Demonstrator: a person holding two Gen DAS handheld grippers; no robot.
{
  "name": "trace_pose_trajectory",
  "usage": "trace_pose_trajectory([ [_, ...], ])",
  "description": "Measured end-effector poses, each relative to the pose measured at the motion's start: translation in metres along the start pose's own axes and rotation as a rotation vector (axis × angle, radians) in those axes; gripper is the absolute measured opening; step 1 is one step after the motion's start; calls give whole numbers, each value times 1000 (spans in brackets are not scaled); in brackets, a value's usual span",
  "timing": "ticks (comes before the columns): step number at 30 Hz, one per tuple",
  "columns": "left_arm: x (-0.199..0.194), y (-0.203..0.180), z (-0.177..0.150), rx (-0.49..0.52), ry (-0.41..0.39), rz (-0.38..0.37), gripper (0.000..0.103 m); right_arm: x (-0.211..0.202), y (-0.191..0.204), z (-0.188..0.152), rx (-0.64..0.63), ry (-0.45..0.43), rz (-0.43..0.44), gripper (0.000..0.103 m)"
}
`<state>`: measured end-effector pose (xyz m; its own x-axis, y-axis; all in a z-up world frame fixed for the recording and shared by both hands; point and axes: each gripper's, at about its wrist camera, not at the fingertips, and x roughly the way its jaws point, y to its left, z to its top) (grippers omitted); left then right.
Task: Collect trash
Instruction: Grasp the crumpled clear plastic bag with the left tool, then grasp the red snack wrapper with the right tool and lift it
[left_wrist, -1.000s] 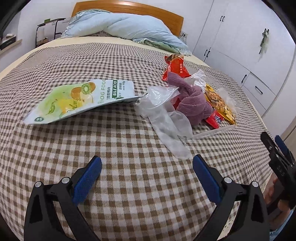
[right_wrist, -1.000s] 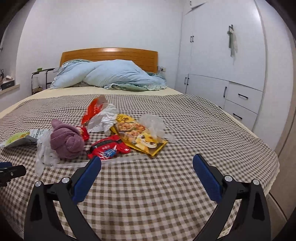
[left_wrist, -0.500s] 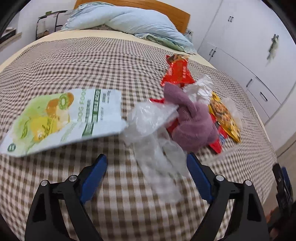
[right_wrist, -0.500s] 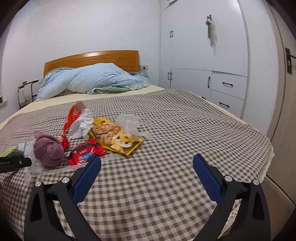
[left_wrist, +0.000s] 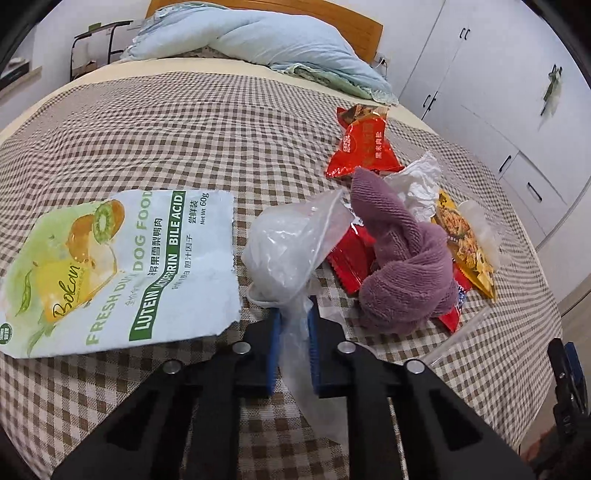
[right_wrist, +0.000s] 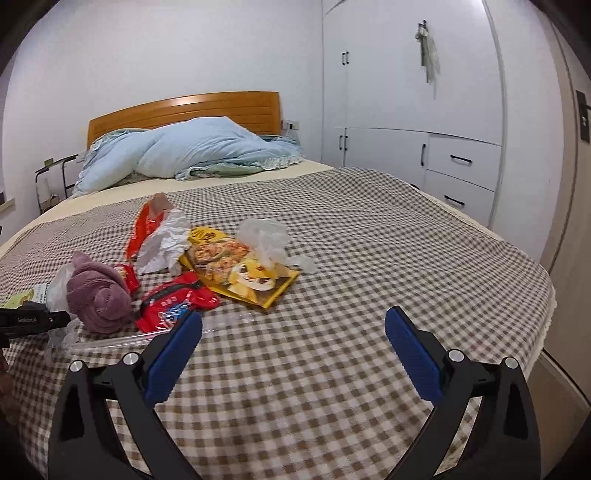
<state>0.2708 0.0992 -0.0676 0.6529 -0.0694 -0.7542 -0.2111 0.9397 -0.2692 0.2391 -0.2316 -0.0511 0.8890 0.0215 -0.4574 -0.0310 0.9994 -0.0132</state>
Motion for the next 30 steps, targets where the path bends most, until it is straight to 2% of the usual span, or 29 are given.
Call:
trace_pose_trajectory([
  [7, -20, 1, 0, -3, -59, -30, 5, 12, 27, 10, -48, 38, 56, 95],
  [14, -35, -2, 1, 17, -117, -38, 5, 43, 71, 21, -167, 167, 120, 95],
  [18, -34, -1, 3, 11, -116, -44, 4, 66, 90, 27, -217, 231, 110, 95],
  [24, -30, -5, 3, 30, -120, -37, 4, 101, 102, 33, -205, 326, 135, 95],
  [30, -24, -3, 5, 17, -105, -38, 4, 124, 113, 22, -193, 418, 171, 95],
])
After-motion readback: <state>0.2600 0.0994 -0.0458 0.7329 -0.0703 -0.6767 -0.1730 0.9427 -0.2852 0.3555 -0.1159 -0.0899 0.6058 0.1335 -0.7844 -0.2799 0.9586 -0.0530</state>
